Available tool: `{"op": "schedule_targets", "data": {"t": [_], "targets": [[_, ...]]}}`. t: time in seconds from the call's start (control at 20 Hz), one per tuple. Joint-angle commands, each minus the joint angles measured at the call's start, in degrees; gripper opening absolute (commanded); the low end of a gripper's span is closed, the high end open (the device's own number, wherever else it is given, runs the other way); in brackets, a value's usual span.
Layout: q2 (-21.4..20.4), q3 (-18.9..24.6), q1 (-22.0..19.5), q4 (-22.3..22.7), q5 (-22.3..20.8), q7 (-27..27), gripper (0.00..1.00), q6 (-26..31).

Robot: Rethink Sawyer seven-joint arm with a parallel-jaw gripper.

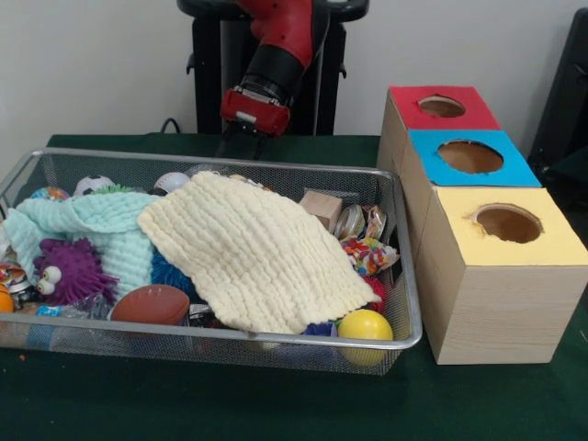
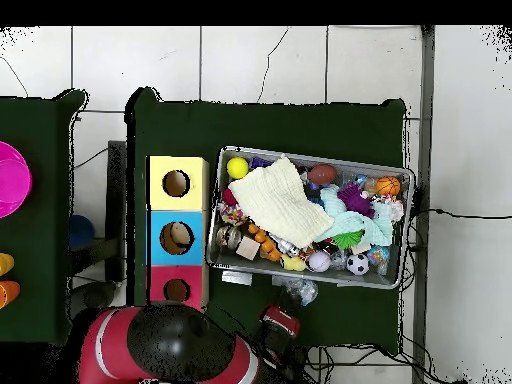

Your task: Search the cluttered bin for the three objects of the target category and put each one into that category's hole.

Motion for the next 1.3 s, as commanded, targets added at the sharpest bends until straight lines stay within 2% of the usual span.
{"op": "schedule_targets", "data": {"t": [0.05, 0.25, 0.5, 1.05, 1.3], "targets": [[0.5, 6.8, -0.6, 1.0, -2.7, 1.1, 1.00, 18.0], [-2.2, 5.8, -1.7, -0.5, -7.0, 0.0, 1.00, 26.2], [-4.2, 5.4, -0.6, -0.6, -8.5, 1.4, 1.00, 30.6], [-4.7, 5.0, 1.1, -0.6, -8.9, 3.6, 1.00, 31.6], [-2.8, 4.7, 3.0, -0.5, -7.1, 5.1, 1.00, 27.4]]}}
